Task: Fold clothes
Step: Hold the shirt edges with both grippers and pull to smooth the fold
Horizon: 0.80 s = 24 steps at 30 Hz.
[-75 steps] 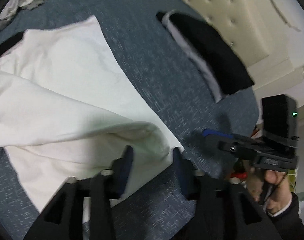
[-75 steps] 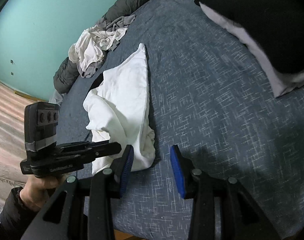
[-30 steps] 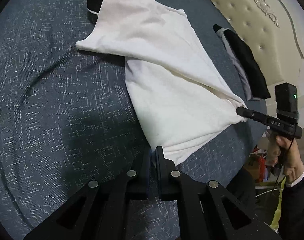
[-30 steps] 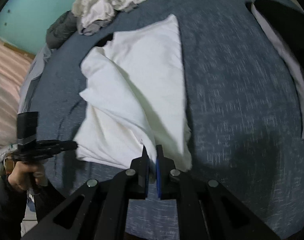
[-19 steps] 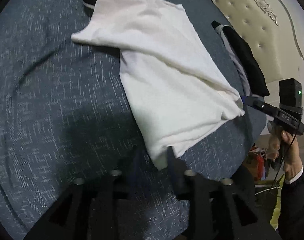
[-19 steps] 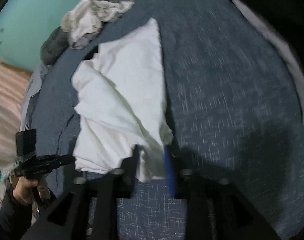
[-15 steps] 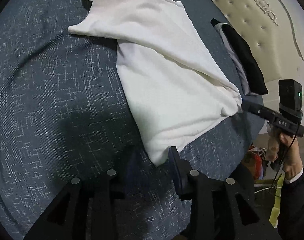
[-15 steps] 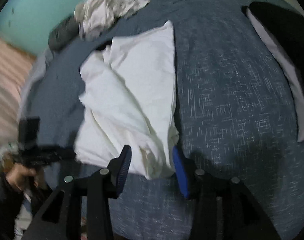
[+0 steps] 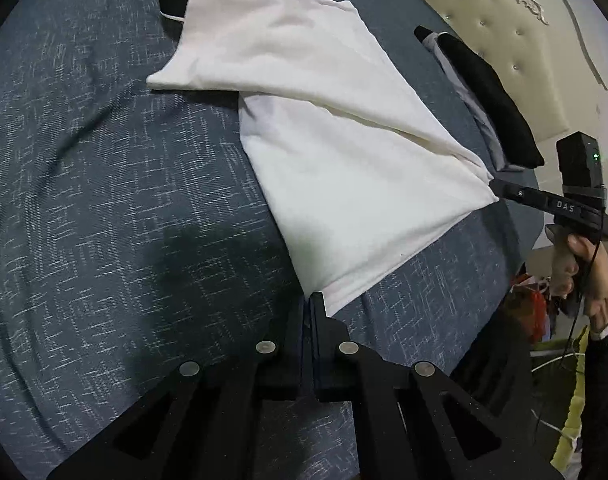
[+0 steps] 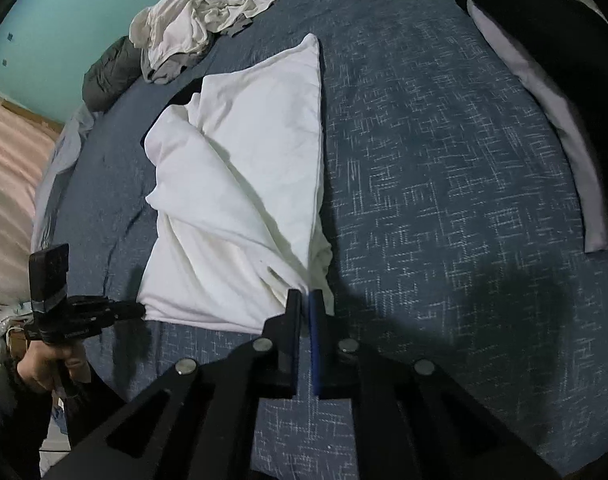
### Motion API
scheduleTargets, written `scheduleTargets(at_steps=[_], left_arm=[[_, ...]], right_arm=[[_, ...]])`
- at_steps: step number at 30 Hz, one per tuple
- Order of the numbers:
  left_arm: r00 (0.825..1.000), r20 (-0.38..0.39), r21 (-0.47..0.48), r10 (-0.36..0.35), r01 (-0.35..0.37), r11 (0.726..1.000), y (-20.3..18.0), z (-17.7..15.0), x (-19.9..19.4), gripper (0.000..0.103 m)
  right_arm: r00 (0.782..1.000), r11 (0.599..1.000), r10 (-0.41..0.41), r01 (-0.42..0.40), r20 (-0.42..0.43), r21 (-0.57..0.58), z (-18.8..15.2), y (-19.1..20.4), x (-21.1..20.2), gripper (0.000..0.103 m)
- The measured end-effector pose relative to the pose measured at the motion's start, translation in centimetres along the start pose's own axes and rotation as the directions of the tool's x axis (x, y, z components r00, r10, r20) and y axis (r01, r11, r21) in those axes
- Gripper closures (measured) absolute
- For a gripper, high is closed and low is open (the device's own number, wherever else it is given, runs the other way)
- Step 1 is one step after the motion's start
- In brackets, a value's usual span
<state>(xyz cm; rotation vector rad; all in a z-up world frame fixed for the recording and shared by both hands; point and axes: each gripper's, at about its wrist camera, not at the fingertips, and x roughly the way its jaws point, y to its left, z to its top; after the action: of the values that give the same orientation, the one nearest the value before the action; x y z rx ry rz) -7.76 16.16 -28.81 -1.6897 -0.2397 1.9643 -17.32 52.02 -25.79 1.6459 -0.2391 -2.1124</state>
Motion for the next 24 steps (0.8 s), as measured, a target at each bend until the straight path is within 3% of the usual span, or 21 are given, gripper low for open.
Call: scheduleTargets(at_steps=[7,12,14,17,21,24], left_arm=[[1.000,-0.006,0.000,0.000,0.000,1.000,0.2,-0.1,0.6,0.100],[1.000,0.028,-0.059,0.001,0.001,0.998,1.0,0.1,-0.4,0.098],[0.998,0.059,-0.079,-0.002,0.007,0.997,1.8,0.3,-1.5,0.091],[0.994,0.110,-0.096,0.007,0.004,0.995,3.5,0.4,-3.1,0.079],[0.982,0.177,-0.120,0.064,-0.043,0.992,5.9,1.0,-5.1,0.078],[0.970,0.220,-0.149,0.101,-0.069,0.986,7.9,1.2,-6.4,0.076]], right_arm=[[0.998,0.999,-0.033,0.034,-0.054,0.031,-0.7,-1.4,2.3,0.100],[0.996,0.999,-0.050,0.050,-0.075,-0.004,-0.1,-0.8,2.2,0.098],[0.996,0.998,-0.056,0.055,-0.076,-0.012,0.2,-0.6,1.8,0.094],[0.996,0.997,-0.070,0.069,-0.062,-0.021,0.8,-0.6,0.6,0.089],[0.995,0.995,-0.095,0.095,-0.010,-0.026,1.5,-0.6,-1.6,0.088],[0.998,0.998,-0.038,0.040,0.047,-0.050,2.7,1.2,-2.2,0.085]])
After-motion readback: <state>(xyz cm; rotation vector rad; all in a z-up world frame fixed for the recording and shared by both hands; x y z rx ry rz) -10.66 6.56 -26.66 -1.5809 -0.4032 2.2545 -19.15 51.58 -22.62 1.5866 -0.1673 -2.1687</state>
